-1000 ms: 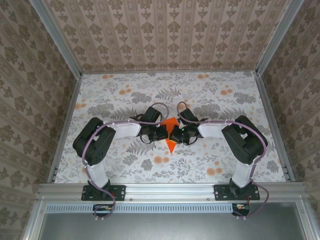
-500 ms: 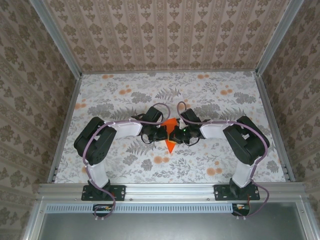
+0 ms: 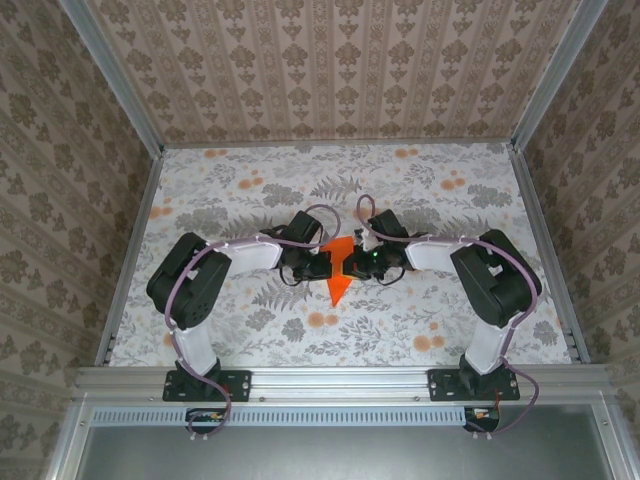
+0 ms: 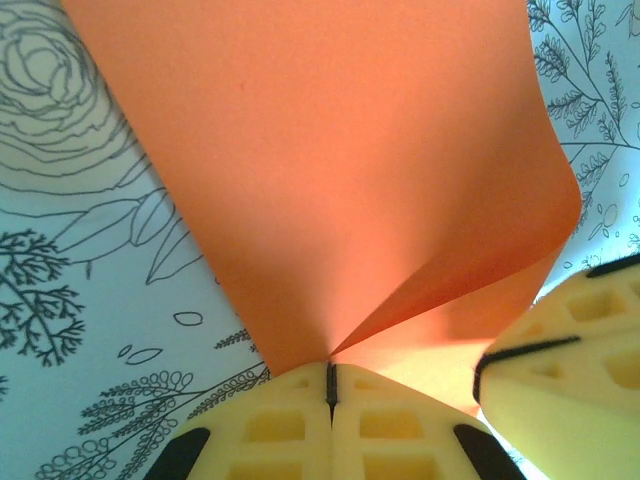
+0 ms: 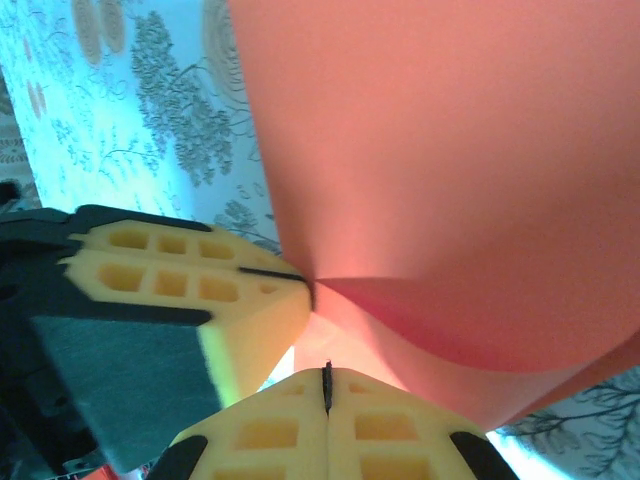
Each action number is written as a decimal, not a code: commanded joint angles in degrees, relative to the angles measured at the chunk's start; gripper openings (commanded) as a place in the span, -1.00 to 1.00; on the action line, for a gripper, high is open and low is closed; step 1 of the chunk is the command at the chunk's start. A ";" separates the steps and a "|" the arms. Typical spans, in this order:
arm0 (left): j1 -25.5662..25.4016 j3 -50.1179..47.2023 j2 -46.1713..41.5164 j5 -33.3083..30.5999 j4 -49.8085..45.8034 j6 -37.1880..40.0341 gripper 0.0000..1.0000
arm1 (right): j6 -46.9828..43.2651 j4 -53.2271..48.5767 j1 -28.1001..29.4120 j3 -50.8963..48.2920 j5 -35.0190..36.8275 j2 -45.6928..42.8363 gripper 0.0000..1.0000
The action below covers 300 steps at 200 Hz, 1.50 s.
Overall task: Fold a paper plane with a square sheet of paper (pick it up from the middle)
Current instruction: Third fold the triangle at the center of the table.
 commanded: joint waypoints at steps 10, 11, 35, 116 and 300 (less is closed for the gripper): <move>0.79 0.30 1.79 -1.49 -3.99 2.21 -1.00 | -1.64 -0.79 -0.37 0.72 -1.28 2.54 -0.98; 0.86 0.34 1.79 -1.52 -3.99 2.19 -1.00 | -1.64 -0.81 -0.37 0.72 -1.30 2.57 -0.98; 0.95 0.21 1.80 -1.63 -4.20 2.26 -1.00 | -1.64 -1.18 -0.84 0.64 0.35 3.26 -0.99; 2.26 2.45 0.47 -1.89 -5.07 3.16 -1.00 | 7.35 0.59 -0.58 -3.58 5.65 3.08 -0.99; -6.44 -6.29 -5.93 0.52 8.89 -18.70 -0.89 | 21.02 3.74 1.84 -7.69 12.59 1.44 -1.00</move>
